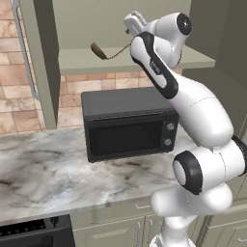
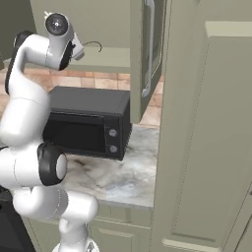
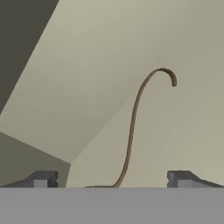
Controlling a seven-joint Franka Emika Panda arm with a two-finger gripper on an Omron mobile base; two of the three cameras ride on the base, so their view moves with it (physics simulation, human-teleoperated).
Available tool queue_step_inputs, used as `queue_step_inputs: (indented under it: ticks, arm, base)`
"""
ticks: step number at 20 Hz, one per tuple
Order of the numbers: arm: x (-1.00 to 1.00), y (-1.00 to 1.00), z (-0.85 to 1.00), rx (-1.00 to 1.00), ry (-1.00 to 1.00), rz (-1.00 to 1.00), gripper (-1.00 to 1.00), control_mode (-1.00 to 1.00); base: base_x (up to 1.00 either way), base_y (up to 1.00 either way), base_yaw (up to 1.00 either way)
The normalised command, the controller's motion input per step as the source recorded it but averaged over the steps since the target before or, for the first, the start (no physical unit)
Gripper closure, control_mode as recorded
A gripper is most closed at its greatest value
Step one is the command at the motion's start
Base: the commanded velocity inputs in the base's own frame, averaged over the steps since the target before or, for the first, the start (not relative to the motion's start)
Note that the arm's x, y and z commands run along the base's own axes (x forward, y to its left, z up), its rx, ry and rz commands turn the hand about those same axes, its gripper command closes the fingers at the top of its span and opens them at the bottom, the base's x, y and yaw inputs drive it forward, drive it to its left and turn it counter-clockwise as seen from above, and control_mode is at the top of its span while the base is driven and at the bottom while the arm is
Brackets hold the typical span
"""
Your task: Open the cabinet and move the ladle to the pot. Then close the cabinet.
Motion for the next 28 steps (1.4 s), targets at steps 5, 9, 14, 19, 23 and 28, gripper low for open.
queue_step_inputs:
  ticks: [5, 9, 14, 19, 23, 28]
  arm:
    - [0.31, -0.05, 0.00, 0.00, 0.00, 0.00, -1.00, -1.00]
    - [0.22, -0.08, 0.00, 0.00, 0.00, -0.01, -1.00, -1.00]
    - [0.23, -0.07, -0.05, 0.00, 0.00, -0.01, -1.00, -1.00]
    - [0.20, -0.06, -0.14, 0.00, 0.00, -0.02, -1.00, -1.00]
    - [0.30, -0.03, -0.13, 0.00, 0.00, -0.03, -1.00, -1.00]
    - [0.34, -0.06, -0.05, 0.00, 0.00, -0.02, -1.00, -1.00]
  base:
    - [0.00, 0.00, 0.00]
    - [0.00, 0.00, 0.00]
    - [0.00, 0.00, 0.00]
    - [0.00, 0.00, 0.00]
    - [0.00, 0.00, 0.00]
    - [0.00, 0.00, 0.00]
